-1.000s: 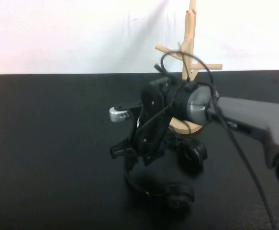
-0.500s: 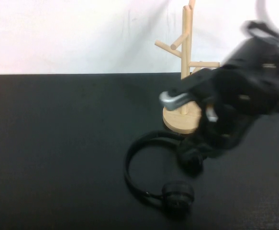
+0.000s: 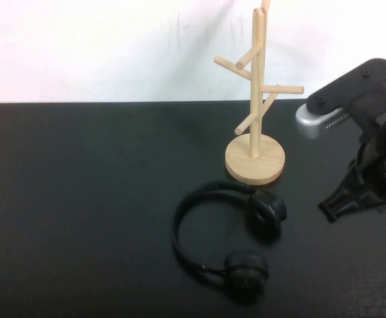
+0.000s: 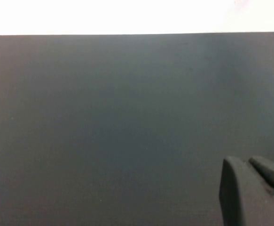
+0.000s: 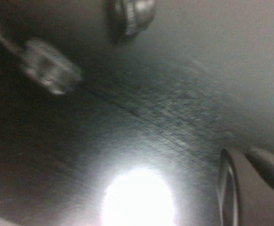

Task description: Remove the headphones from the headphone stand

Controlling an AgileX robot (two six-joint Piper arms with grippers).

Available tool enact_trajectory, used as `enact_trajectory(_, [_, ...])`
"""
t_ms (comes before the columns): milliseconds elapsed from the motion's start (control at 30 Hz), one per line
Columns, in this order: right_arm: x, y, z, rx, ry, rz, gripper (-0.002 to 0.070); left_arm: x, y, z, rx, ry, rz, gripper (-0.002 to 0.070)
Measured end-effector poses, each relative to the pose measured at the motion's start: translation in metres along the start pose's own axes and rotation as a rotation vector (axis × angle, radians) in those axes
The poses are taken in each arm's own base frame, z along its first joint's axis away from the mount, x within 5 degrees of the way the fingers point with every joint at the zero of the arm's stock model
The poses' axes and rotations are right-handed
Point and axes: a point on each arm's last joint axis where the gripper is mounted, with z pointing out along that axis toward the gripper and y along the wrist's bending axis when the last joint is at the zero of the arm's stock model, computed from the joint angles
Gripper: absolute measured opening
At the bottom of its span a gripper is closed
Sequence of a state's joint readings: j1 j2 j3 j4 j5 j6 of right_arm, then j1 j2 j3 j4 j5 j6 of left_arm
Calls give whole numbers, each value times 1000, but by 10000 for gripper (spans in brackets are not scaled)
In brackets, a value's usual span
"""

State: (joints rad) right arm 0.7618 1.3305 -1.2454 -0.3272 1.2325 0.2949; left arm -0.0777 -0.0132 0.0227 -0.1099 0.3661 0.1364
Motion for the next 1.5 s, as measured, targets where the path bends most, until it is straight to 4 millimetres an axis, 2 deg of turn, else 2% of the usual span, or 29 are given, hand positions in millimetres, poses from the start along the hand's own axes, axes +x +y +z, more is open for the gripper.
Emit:
enact_trajectory(267, [0,-7,2,85,-18,63,-7,0,0,0,0,0,0,-3])
enact_trajectory(367, [8,-14,6,105,-29,61,-7,0,0,0,0,0,0,-3])
enact_trajectory(467, [20,-30,13,85,-125,59,-8,0,0,0,0,0,0,-3])
enact_trajectory(567, [44,-51,17,57,-231,128,-8,0,0,0,0,0,0,-3])
enact_trajectory(733, [105,-77,30,77,-385,300,-8,0,0,0,0,0,0,-3])
enact_trajectory(900, [172,-72,41,186,-551,330,-8,0,0,0,0,0,0,-3])
enact_trajectory(1033, [212,-61,47,283,-675,379,-8,0,0,0,0,0,0,-3])
enact_trajectory(1233, [245,-47,52,379,-833,474,-8,0,0,0,0,0,0,-3])
enact_trajectory(1500, [251,-42,54,376,-900,533,-9,0,0,0,0,0,0,-3])
